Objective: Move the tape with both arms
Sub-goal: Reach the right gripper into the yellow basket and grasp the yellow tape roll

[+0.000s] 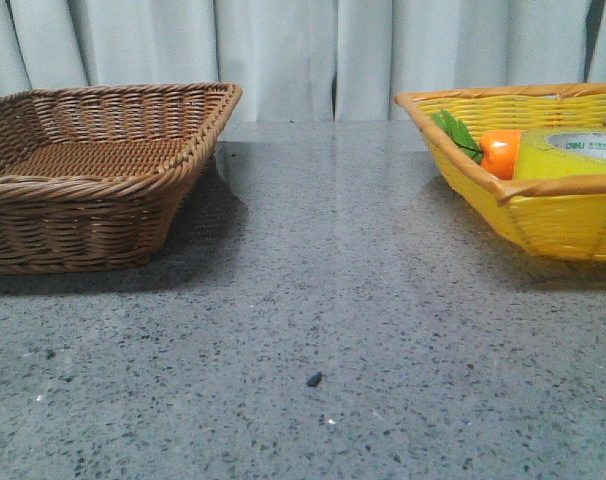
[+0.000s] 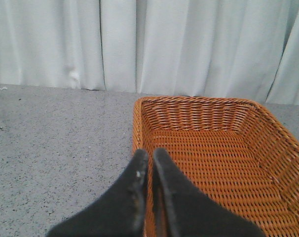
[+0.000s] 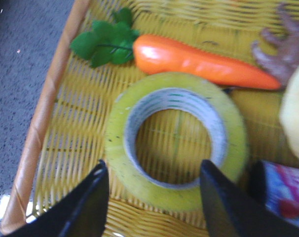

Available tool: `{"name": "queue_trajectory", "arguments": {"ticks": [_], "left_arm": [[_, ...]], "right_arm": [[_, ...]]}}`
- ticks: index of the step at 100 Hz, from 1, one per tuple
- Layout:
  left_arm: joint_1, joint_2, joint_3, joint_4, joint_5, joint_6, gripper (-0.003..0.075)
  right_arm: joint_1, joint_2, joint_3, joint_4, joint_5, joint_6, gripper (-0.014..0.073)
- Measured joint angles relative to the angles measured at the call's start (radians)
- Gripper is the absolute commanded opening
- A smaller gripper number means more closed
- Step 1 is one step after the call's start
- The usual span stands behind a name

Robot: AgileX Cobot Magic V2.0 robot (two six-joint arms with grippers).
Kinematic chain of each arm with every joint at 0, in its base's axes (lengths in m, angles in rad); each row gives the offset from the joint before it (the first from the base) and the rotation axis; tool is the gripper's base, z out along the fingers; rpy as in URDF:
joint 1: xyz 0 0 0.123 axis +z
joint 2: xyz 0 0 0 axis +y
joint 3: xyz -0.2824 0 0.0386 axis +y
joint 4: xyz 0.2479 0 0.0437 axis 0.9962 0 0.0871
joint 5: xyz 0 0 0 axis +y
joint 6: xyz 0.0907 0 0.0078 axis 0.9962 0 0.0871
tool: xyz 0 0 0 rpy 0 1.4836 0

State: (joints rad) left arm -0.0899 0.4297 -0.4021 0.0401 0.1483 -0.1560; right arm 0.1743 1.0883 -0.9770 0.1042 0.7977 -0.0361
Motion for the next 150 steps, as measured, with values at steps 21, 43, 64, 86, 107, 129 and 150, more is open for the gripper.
{"name": "queue_trajectory", "arguments": {"ticks": [21, 43, 64, 86, 107, 129, 150], "left_arm": [[0.0, 0.0, 0.0, 0.0, 0.0, 0.0, -0.0021], [0.0, 0.0, 0.0, 0.0, 0.0, 0.0, -0.0021], [0.0, 0.0, 0.0, 0.0, 0.0, 0.0, -0.0021], [0.0, 0.0, 0.0, 0.0, 0.0, 0.0, -0.0021], [0.0, 0.0, 0.0, 0.0, 0.0, 0.0, -0.0021], [0.0, 0.0, 0.0, 0.0, 0.0, 0.0, -0.0021], [0.0, 0.0, 0.0, 0.0, 0.0, 0.0, -0.0021]], "right_arm": [[0.046, 0.175, -0.068, 0.012, 0.02, 0.0, 0.0383], [0.082, 0.29, -0.089, 0.018, 0.023, -0.002, 0.0383], [0.088, 0.363, -0.089, 0.02, -0.002, -0.002, 0.0369], [0.088, 0.405, -0.091, 0.018, -0.014, -0.002, 0.0115], [0.088, 0.409, -0.095, 0.013, -0.023, -0.011, -0.0036], [0.088, 0.409, -0.1, 0.01, -0.017, -0.011, -0.0038], [0.088, 0.413, -0.197, 0.012, 0.128, -0.008, -0.0038]]}}
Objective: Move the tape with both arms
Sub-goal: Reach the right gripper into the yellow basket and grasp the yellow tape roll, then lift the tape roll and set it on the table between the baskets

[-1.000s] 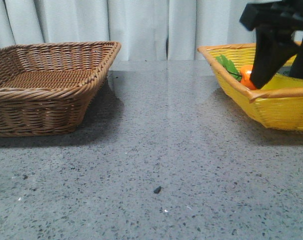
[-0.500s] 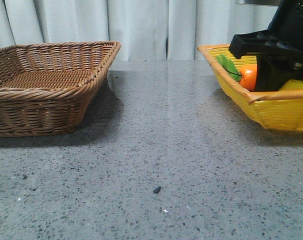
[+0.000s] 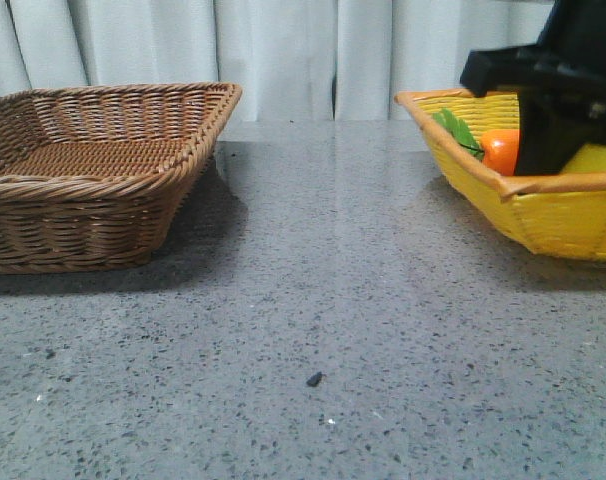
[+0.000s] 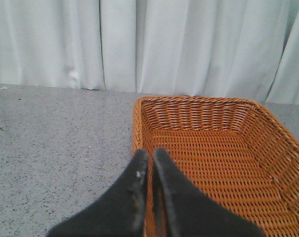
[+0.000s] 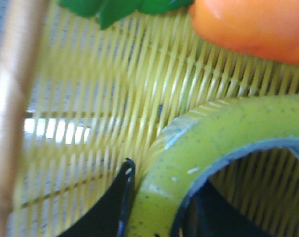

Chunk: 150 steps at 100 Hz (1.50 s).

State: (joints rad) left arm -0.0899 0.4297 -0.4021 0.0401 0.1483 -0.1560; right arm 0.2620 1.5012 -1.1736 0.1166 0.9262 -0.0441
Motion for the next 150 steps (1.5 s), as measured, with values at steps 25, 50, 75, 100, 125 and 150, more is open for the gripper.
{"name": "queue_trajectory", "arguments": {"ticks": [25, 50, 75, 100, 125, 150], "left_arm": [[0.0, 0.0, 0.0, 0.0, 0.002, 0.0, -0.0021], [0.0, 0.0, 0.0, 0.0, 0.002, 0.0, -0.0021], [0.0, 0.0, 0.0, 0.0, 0.002, 0.0, -0.0021], [0.0, 0.0, 0.0, 0.0, 0.002, 0.0, -0.0021], [0.0, 0.0, 0.0, 0.0, 0.008, 0.0, -0.0021], [0.0, 0.0, 0.002, 0.0, 0.01, 0.0, -0.0019]], "right_arm": [[0.075, -0.006, -0.233, -0.004, 0.166, 0.0, -0.0038], [0.311, -0.001, -0.36, 0.0, 0.198, 0.007, -0.0038], [0.427, 0.124, -0.365, 0.008, 0.168, 0.015, -0.0038], [0.437, 0.243, -0.365, 0.008, 0.117, 0.019, -0.0036], [0.437, 0.312, -0.365, 0.008, 0.106, 0.019, 0.0096], [0.437, 0.322, -0.369, 0.008, 0.099, 0.019, 0.0261]]}}
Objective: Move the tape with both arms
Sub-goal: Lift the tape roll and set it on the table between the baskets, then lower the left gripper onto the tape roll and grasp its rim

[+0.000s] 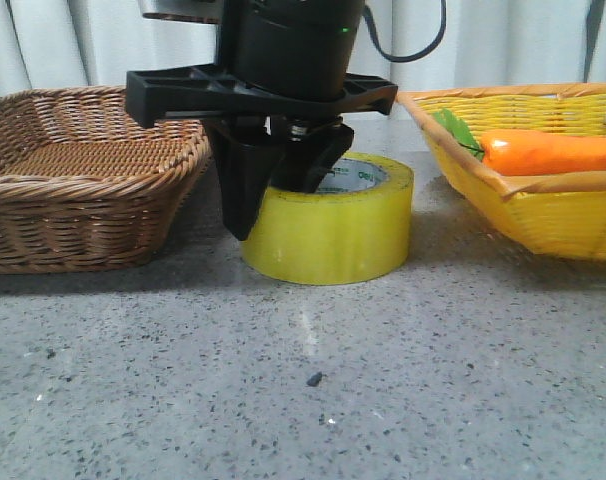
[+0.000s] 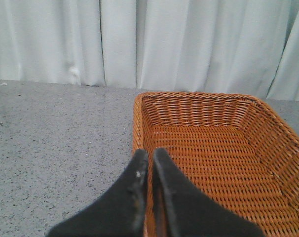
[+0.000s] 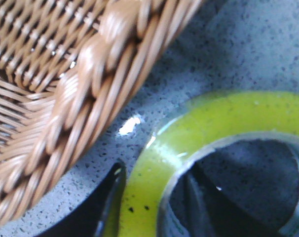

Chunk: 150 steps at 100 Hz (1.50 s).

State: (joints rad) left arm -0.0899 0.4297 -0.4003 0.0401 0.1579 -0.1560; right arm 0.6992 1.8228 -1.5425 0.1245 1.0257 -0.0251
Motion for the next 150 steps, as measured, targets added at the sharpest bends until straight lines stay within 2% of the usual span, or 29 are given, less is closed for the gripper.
{"name": "queue_trajectory", "arguments": {"ticks": [20, 25, 38, 44, 47, 67, 74, 85, 99, 128, 139, 150], "left_arm": [[0.0, 0.0, 0.0, -0.016, -0.017, 0.0, 0.0015], [0.0, 0.0, 0.0, -0.024, -0.032, 0.0, 0.0015], [0.0, 0.0, 0.0, -0.04, -0.076, 0.0, 0.0019], [0.0, 0.0, 0.0, -0.04, -0.081, 0.0, 0.005], [0.0, 0.001, 0.0, -0.04, -0.082, 0.0, 0.0074], [0.0, 0.022, 0.0, -0.04, -0.088, 0.0, 0.0351], [0.0, 0.034, 0.0, -0.04, -0.093, 0.0, 0.0403], [-0.009, 0.058, 0.0, -0.04, -0.118, 0.0, 0.0408], [-0.072, 0.103, 0.0, -0.04, -0.151, 0.0, 0.0408], [-0.305, 0.295, -0.066, -0.04, -0.188, 0.0, 0.0412], [-0.397, 0.387, -0.124, -0.04, -0.191, 0.0, 0.0418], [-0.489, 0.495, -0.196, -0.04, -0.185, 0.0, 0.0472]], "right_arm": [[0.0, -0.009, 0.0, 0.0, 0.002, 0.0, 0.0254], [0.0, -0.023, 0.0, 0.0, 0.008, 0.0, 0.0228], [0.0, -0.096, 0.0, 0.0, 0.021, 0.0, 0.0041], [0.0, -0.137, 0.0, 0.0, 0.023, 0.0, -0.0053], [0.0, -0.159, 0.0, 0.0, 0.025, 0.0, -0.0074], [0.0, -0.324, 0.0, -0.004, 0.034, 0.0, -0.0073], [0.0, -0.385, 0.006, -0.011, 0.024, 0.002, -0.0072], [0.0, -0.493, 0.047, -0.019, -0.013, 0.002, -0.0072], [0.0, -0.633, 0.148, -0.034, -0.097, 0.002, -0.0072], [0.0, -0.917, 0.415, -0.044, -0.364, 0.002, -0.0062], [0.0, -0.995, 0.471, -0.046, -0.388, 0.002, -0.0062], [0.0, -1.043, 0.5, -0.046, -0.382, 0.002, -0.0062]]}}
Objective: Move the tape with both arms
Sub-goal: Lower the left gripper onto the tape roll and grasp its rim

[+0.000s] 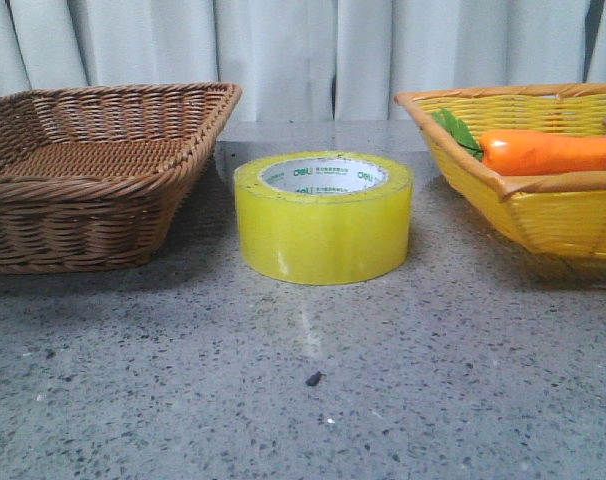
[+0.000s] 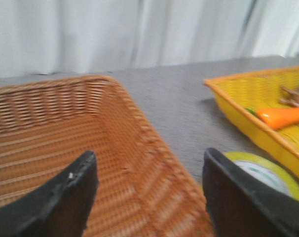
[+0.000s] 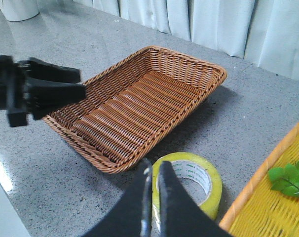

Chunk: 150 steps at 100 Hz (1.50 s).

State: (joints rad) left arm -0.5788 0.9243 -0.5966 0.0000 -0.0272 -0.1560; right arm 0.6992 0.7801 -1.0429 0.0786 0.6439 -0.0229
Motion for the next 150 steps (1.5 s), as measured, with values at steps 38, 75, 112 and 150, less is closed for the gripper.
{"name": "queue_trajectory", "arguments": {"ticks": [38, 75, 112, 150], "left_arm": [[-0.254, 0.373, -0.299, 0.0, 0.167, 0.0, 0.0501], [-0.361, 0.654, -0.575, 0.034, 0.5, 0.083, 0.0484], [-0.363, 0.795, -0.656, 0.052, 0.561, 0.13, 0.0417], [-0.363, 0.829, -0.665, 0.061, 0.549, 0.132, 0.0098]], "right_arm": [[0.0, -0.028, 0.01, 0.0, 0.047, 0.002, -0.0062], [0.0, -0.028, 0.01, 0.0, 0.049, 0.004, -0.0062], [0.0, -0.028, 0.01, 0.0, 0.049, 0.004, -0.0062], [0.0, -0.028, 0.01, 0.0, 0.049, 0.004, -0.0062]]}}
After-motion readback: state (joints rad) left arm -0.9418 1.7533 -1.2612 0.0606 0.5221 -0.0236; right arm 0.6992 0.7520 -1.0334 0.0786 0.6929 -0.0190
